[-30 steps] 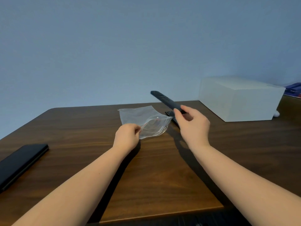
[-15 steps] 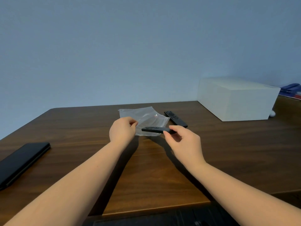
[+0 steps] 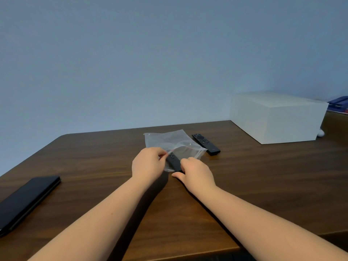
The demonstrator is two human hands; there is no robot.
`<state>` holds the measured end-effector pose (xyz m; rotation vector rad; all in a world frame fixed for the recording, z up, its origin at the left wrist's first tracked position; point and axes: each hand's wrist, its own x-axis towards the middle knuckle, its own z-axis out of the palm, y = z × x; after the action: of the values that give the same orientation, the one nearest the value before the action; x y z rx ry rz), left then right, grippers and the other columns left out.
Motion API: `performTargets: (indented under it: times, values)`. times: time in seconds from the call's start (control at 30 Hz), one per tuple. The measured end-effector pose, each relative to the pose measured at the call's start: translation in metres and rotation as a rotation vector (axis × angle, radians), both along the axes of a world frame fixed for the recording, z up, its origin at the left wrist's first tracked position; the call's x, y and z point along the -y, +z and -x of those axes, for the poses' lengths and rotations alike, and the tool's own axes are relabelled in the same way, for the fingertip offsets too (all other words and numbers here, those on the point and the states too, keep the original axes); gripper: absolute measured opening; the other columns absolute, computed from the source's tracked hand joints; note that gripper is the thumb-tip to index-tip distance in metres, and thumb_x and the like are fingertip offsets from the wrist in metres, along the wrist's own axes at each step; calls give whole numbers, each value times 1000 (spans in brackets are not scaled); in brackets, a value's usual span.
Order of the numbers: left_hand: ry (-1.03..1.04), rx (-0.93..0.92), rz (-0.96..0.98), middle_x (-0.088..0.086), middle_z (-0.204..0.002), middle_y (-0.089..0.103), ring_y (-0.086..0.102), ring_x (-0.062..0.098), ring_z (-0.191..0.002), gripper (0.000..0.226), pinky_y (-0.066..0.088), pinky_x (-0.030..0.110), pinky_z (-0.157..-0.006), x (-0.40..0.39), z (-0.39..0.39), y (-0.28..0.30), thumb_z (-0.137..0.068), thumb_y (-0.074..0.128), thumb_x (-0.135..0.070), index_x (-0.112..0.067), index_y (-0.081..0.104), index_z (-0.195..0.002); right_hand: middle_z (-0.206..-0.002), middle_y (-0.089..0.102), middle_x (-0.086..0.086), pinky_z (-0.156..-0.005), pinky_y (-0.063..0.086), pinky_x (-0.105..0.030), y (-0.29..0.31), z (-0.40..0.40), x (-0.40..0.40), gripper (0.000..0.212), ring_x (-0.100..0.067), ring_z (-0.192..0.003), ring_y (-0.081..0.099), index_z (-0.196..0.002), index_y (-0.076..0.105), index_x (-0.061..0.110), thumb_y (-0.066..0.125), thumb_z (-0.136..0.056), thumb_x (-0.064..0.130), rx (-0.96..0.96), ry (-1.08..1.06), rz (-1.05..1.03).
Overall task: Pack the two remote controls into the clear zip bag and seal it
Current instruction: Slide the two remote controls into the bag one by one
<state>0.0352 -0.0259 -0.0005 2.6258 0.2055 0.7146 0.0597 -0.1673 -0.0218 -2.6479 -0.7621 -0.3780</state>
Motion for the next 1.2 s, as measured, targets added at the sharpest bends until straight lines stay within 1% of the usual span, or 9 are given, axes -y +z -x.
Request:
performTargets:
  times: [0.1, 0.23, 0.33, 0.47, 0.53, 0.67, 0.93, 1.1, 1.2]
  values:
    - [-5, -2, -5, -1, -102, 74, 64, 19, -94, 21, 55, 35, -75, -3, 1, 0, -90, 54, -27, -24, 70, -104, -99, 62, -8, -75, 49, -35, -3, -8, -10, 33, -24, -91, 58, -98, 64, 11, 55, -90, 42, -17, 60, 24]
    - [-5, -8, -2, 0, -100, 74, 63, 18, -92, 21, 56, 36, -75, -8, 2, -2, -90, 54, -25, -23, 70, -104, -103, 66, -7, -83, 52, -38, -8, -14, -16, 28, -23, -97, 56, -107, 66, 14, 50, -94, 33, 16, 135, 25]
    - [6, -7, -10, -1, -99, 74, 63, 17, -90, 21, 55, 34, -74, -11, 3, -4, -91, 54, -26, -23, 70, -104, -103, 66, -6, -84, 51, -38, -10, -17, -18, 27, -22, -98, 55, -106, 67, 15, 47, -94, 29, 44, 148, 2]
    - [10, -17, -44, -2, -98, 73, 64, 17, -89, 20, 55, 32, -72, -14, 2, -5, -91, 53, -26, -24, 70, -102, -98, 67, -3, -90, 45, -37, -11, -20, -21, 30, -20, -97, 54, -100, 69, 15, 43, -94, 30, 175, 160, 16]
    - [8, -23, -54, -2, -98, 74, 64, 17, -88, 20, 56, 33, -72, -14, 2, -6, -91, 53, -27, -24, 70, -102, -96, 66, -3, -88, 47, -37, -10, -21, -22, 31, -19, -95, 55, -99, 69, 14, 43, -93, 30, 151, 176, 20]
    - [14, -9, -62, -2, -94, 74, 64, 18, -86, 20, 57, 36, -69, -14, 0, -8, -90, 53, -27, -24, 71, -97, -97, 58, -3, -76, 51, -37, -9, -23, -24, 29, -21, -93, 53, -107, 66, 18, 42, -94, 29, 11, 216, 8]
    - [21, -25, -58, -2, -93, 73, 62, 18, -88, 20, 56, 36, -69, -18, -3, -11, -89, 53, -27, -26, 71, -97, -122, 51, -11, -92, 38, -42, -2, -34, -37, 40, -28, -114, 42, -134, 47, 26, 33, -97, 29, -72, 176, 216]
    - [15, -23, -77, -2, -93, 73, 62, 18, -87, 20, 49, 30, -64, -19, -4, -15, -89, 52, -29, -27, 71, -97, -137, 42, -15, -101, 31, -45, -3, -39, -43, 46, -31, -124, 35, -140, 37, 25, 31, -95, 30, -101, 92, 264]
    - [8, -16, -86, -3, -91, 73, 61, 17, -86, 20, 47, 29, -62, -19, -6, -16, -90, 52, -28, -27, 71, -96, -133, 44, -14, -100, 32, -44, -2, -36, -37, 45, -31, -122, 37, -139, 38, 24, 32, -95, 28, -98, 117, 239]
